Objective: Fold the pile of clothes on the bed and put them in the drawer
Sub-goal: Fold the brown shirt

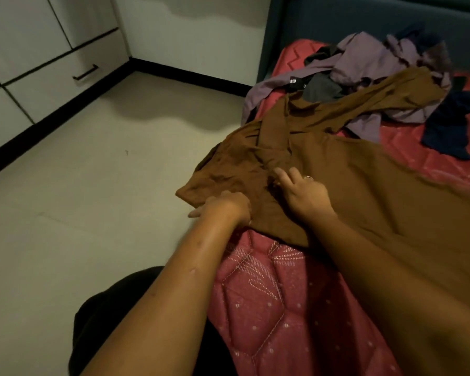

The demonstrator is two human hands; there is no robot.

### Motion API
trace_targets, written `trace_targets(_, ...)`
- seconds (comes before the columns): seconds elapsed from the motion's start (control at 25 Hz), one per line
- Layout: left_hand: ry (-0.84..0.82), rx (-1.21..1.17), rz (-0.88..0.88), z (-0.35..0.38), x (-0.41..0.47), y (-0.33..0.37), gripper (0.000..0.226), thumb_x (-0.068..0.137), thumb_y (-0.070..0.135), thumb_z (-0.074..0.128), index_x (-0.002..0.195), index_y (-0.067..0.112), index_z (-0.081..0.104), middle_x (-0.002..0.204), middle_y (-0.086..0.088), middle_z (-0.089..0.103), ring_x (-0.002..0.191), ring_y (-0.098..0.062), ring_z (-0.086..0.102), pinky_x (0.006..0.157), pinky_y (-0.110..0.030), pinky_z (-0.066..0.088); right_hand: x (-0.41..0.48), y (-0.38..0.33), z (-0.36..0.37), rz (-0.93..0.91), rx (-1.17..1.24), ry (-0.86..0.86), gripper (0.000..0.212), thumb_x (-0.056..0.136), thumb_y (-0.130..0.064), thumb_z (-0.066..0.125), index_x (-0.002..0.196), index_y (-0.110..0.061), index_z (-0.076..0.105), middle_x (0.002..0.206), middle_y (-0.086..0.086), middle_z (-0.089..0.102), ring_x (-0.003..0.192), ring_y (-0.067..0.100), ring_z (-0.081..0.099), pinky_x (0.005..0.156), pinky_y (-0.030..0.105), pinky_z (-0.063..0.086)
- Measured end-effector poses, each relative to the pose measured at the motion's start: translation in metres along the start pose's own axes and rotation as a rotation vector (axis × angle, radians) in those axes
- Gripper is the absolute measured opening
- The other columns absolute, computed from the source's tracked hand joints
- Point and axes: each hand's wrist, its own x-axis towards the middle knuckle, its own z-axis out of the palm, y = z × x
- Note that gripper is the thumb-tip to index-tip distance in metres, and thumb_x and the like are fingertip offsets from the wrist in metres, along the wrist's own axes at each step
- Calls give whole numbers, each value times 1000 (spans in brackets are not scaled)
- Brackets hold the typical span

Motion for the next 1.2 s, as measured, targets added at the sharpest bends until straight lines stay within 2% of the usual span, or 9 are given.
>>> trace_targets(0.16,579,362,297,33,-23,39,37,95,39,50,129,25,53,139,-3,38,127,-27,33,101,-49,32,-64,41,-4,-153,-174,53,45,91,-36,50,135,-27,48,93,4,56,69,26,54,45,30,33)
trace_targets(0.24,435,306,524,59,-25,59,42,96,46,45,138,38,42,150,0,28,136,-26,25,105,-54,29,-101,80,-11,-173,-166,27,49,88,-32,40,137,-32,45,93,4,56,65,26,54,44,29,37)
trace_targets(0.4,165,285,439,83,-18,73,50,94,61,36,142,55,24,161,7,3,146,-35,-3,103,-75,7,-166,161,-25,-163,-207,-181,60,87,-26,40,143,-45,29,90,2,57,54,20,58,50,27,39)
trace_targets(0.56,266,156,308,90,-27,94,43,95,60,33,131,40,46,160,6,8,146,-35,0,102,-75,9,-198,214,-40,93,-155,-459,61,99,-28,28,145,-56,1,123,-5,55,111,17,58,86,33,38)
trace_targets(0.72,340,214,399,104,-27,147,42,95,50,46,123,21,57,158,9,18,146,-23,9,107,-69,20,-212,247,-33,419,70,-475,42,100,-42,34,140,-57,30,141,-13,50,126,18,48,100,45,28)
trace_targets(0.88,225,162,504,134,-24,188,51,86,57,56,128,29,45,160,11,9,148,-26,-2,110,-67,5,-231,276,-22,723,237,-417,36,101,-41,36,136,-48,44,139,-3,51,126,28,46,102,50,32)
trace_targets(1.04,168,218,582,159,-27,225,80,83,65,52,149,42,13,161,9,-5,147,-29,-15,113,-59,-6,-235,254,-26,242,-14,-46,47,92,-36,31,130,-25,57,120,6,60,107,28,58,84,41,40)
trace_targets(1.12,172,269,624,177,-29,252,93,79,74,44,152,35,3,161,5,-12,146,-27,-19,113,-57,-9,-248,228,-18,-79,40,-58,53,89,-37,38,137,-19,51,136,2,53,122,18,51,99,41,35)
trace_targets(1.2,235,280,658,196,-30,269,105,70,84,33,154,27,2,161,2,-11,146,-24,-18,113,-56,-10,-268,217,-7,-108,170,-169,63,94,-48,37,150,-19,30,153,-1,34,140,12,31,116,41,24)
